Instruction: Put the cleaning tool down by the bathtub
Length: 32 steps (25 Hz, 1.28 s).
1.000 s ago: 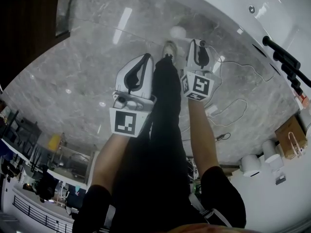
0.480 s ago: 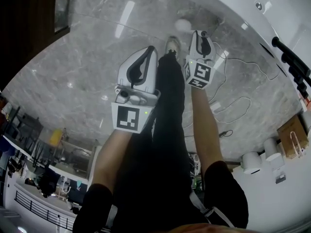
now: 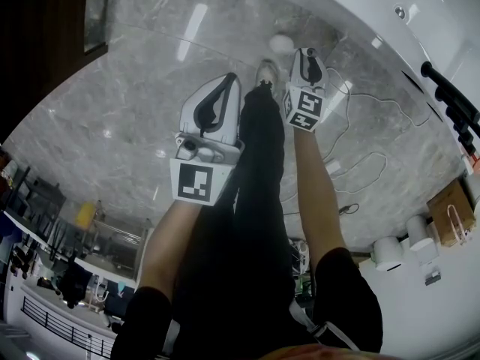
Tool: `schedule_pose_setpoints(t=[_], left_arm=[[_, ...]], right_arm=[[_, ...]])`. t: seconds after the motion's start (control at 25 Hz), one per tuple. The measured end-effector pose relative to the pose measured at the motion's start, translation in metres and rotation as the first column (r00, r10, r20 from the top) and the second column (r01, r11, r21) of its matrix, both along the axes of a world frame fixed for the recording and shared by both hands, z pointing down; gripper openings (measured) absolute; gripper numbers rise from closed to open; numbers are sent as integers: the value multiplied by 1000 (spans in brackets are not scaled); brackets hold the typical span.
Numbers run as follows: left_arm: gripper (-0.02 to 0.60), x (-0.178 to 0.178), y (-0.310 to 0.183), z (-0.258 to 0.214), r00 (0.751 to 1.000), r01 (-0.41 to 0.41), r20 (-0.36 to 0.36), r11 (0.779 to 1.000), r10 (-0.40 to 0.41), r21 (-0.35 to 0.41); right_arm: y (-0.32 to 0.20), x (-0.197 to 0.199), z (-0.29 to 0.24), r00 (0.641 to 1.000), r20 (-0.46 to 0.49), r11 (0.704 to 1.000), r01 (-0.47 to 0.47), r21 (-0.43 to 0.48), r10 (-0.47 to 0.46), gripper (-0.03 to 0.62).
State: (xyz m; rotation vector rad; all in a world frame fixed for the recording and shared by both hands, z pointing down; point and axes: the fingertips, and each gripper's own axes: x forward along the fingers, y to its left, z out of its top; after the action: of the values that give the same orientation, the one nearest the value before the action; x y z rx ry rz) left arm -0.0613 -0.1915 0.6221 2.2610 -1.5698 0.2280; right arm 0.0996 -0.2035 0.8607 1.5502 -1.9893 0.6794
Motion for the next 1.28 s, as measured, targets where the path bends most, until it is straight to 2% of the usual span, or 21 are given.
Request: schedule_pose_setpoints(t=[0.24,0.76,1.28], left_arm=[[8,3,1,4,1000,-14,2,1000,14,-8],[8,4,-2,9,1000,-5,-8,1000,4,-21],[8,0,-1,15,1000,6,-4,999,-6,-35]], right_arm=[[-2,6,17,1000,-6,1000,-13,-23,13,91],[-54,15,36,999,-7,998,-32,-48,32,91],[-79,18,47,997,10,995,-80,-64,81,89]])
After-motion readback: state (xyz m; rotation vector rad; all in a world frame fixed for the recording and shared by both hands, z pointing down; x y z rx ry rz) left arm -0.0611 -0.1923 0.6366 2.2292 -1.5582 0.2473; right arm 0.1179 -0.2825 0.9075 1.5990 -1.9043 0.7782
